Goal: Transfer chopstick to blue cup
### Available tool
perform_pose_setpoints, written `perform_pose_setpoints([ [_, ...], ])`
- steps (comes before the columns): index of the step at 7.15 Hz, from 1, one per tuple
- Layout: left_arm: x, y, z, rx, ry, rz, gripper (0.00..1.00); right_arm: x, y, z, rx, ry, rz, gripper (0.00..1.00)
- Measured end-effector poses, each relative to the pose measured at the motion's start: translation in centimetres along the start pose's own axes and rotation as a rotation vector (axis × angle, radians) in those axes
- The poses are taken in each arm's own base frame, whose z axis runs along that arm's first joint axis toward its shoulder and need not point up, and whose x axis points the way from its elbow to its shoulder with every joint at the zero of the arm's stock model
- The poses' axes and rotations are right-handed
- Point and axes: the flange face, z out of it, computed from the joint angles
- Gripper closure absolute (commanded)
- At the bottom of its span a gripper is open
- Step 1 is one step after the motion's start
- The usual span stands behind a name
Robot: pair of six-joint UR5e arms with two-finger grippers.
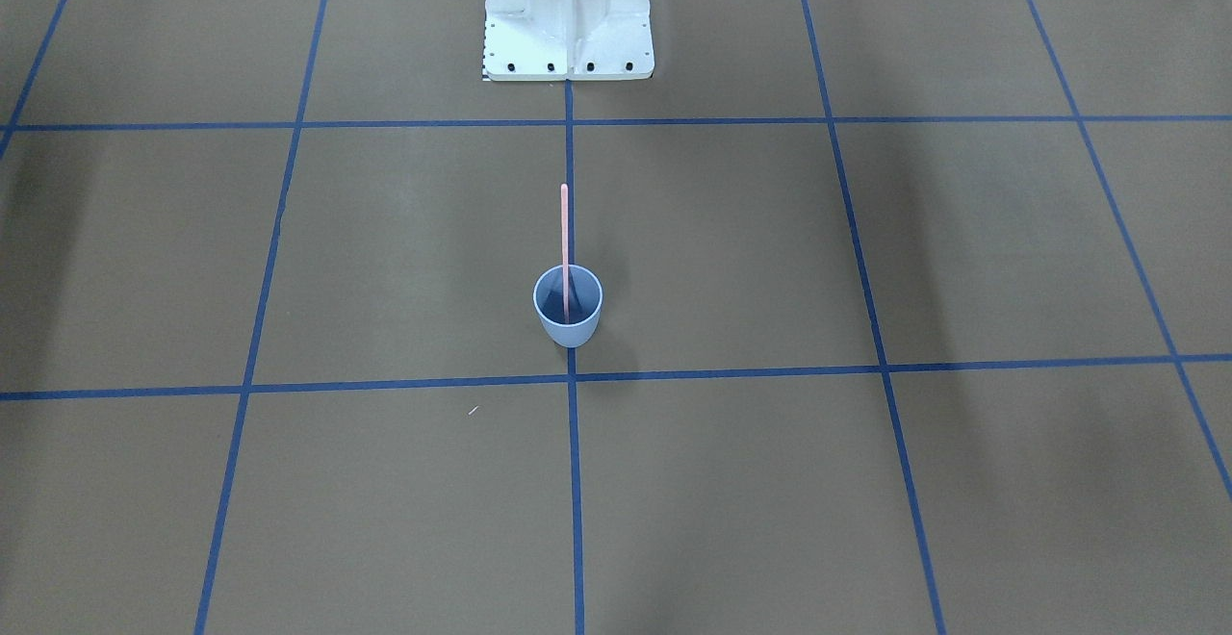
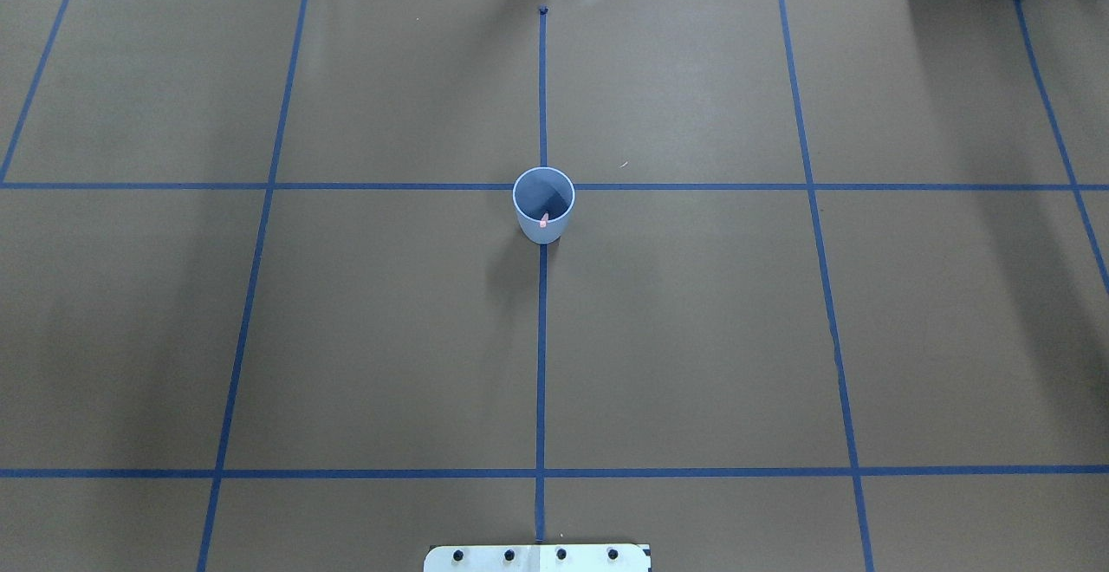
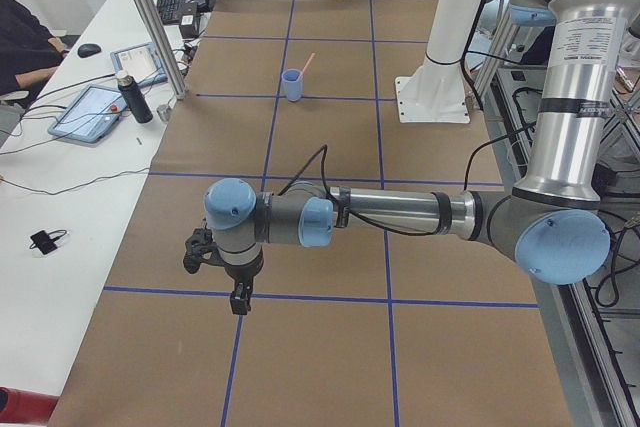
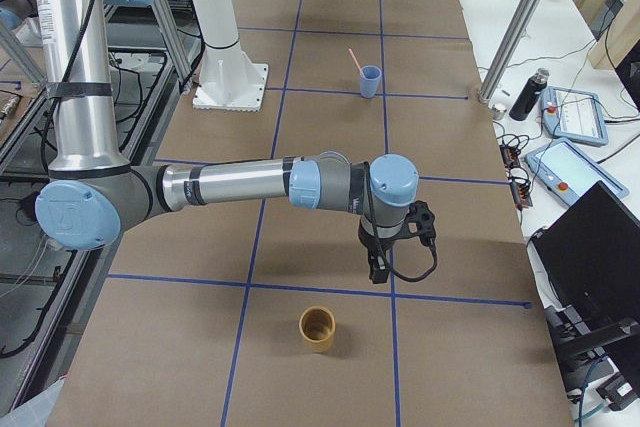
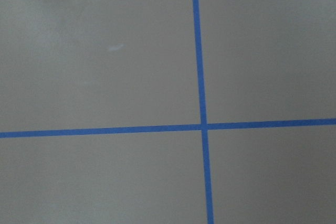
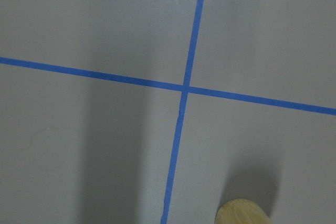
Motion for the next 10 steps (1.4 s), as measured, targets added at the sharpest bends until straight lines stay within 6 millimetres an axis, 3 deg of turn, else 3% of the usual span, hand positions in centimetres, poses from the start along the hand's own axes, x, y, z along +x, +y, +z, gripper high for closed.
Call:
perform_pose_setpoints([
  [2, -0.5, 0.2, 0.6, -0.008, -0.001, -0.009, 0.02, 1.8, 2.0, 1.8, -0.033, -0.008, 0.043, 0.0],
  [5, -0.8, 0.4, 0.9, -0.013, -0.002, -0.013, 0.02, 4.2, 2.4, 4.2, -0.036, -0.009, 0.049, 0.0],
  [10, -0.9, 0.5, 1.0, -0.015, 0.0, -0.015, 0.02, 4.2, 1.8, 4.0, -0.022, -0.007, 0.037, 0.0],
])
